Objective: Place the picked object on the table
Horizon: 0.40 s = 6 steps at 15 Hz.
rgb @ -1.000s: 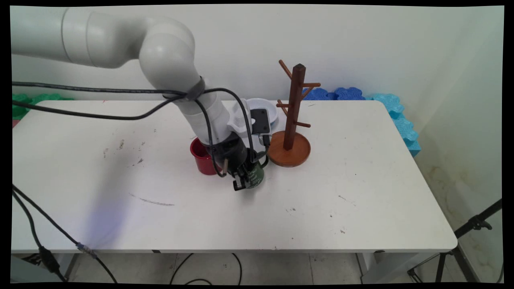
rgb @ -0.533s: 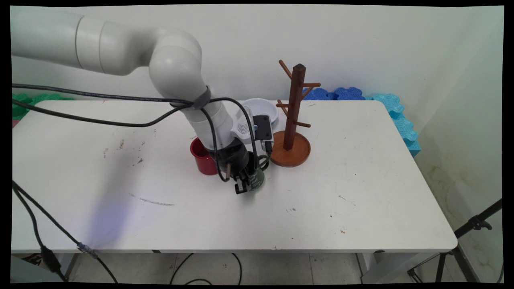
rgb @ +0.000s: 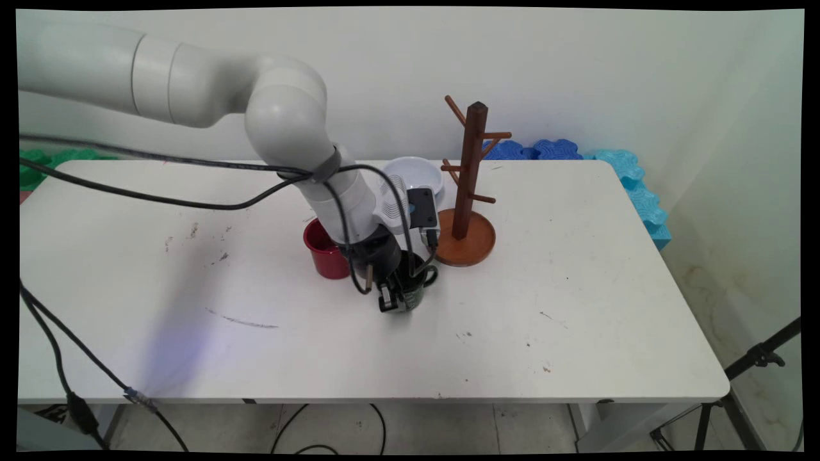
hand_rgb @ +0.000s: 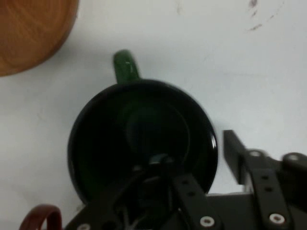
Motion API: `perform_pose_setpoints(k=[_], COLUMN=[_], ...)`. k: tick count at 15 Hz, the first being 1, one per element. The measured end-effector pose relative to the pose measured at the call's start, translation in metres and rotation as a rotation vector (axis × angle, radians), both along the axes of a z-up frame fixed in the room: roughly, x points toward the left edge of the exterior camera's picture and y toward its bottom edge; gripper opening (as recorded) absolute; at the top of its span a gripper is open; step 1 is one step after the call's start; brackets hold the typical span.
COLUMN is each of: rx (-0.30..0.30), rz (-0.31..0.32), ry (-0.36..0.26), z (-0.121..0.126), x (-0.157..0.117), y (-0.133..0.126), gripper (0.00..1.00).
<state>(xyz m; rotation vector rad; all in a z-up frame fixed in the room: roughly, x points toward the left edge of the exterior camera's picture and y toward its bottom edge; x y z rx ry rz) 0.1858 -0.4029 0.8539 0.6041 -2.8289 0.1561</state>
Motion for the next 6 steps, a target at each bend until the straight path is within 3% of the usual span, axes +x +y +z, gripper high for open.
perform_pose_setpoints(k=[6], rx=[-0.028], rz=[0.003], ry=[0.037], z=[-0.0007], x=[-0.0022], y=[-0.0051], gripper=[1.00])
